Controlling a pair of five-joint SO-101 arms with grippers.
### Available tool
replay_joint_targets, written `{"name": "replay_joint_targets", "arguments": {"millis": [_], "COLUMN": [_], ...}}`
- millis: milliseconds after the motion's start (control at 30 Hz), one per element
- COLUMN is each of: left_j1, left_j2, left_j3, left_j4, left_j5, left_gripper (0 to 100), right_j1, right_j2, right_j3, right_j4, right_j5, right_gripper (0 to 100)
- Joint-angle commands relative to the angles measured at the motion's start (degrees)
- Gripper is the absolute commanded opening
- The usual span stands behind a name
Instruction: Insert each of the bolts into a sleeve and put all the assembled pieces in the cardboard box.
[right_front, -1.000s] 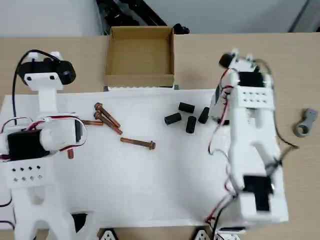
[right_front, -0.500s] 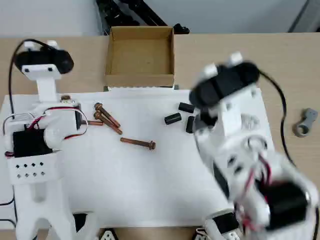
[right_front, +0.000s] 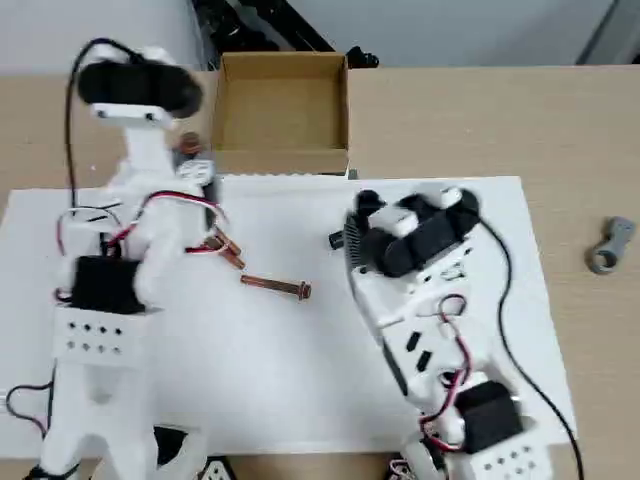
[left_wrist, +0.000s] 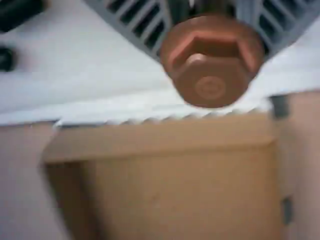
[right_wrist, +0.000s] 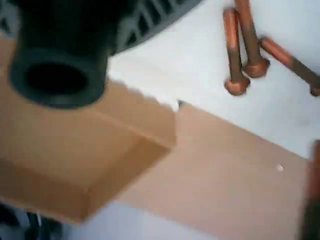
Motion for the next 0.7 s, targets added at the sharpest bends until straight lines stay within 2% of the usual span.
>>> {"name": "replay_joint_targets", "arguments": {"millis": [0,100,200,300,500,667], "left_j1": [4.0,7.6,12.9,17.8,25.3,26.7], "left_j2": [-1.7,-1.7,-1.6,-1.6,-1.7,-1.7], "left_j3": [-0.7,-1.5,-5.4,-8.0,-16.2,-18.6], "left_j4": [-8.4,-13.5,-13.6,-13.5,-2.8,0.2], "left_j5": [4.0,5.4,5.1,5.1,5.1,5.2], "left_gripper": [0,0,0,0,0,0], "right_j1": [-4.2,-6.4,-6.4,-6.4,-6.5,-6.6], "right_j2": [-2.9,-4.2,-5.6,-6.6,-8.0,-8.1], "right_j3": [6.3,10.6,13.0,14.2,14.2,14.2], "right_j4": [-9.3,-12.3,-15.3,-15.5,-14.6,-12.4], "right_j5": [-0.4,-1.8,-6.1,-6.3,-6.2,-6.2], "right_gripper": [0.5,0.5,0.5,0.5,0.5,0.5]}}
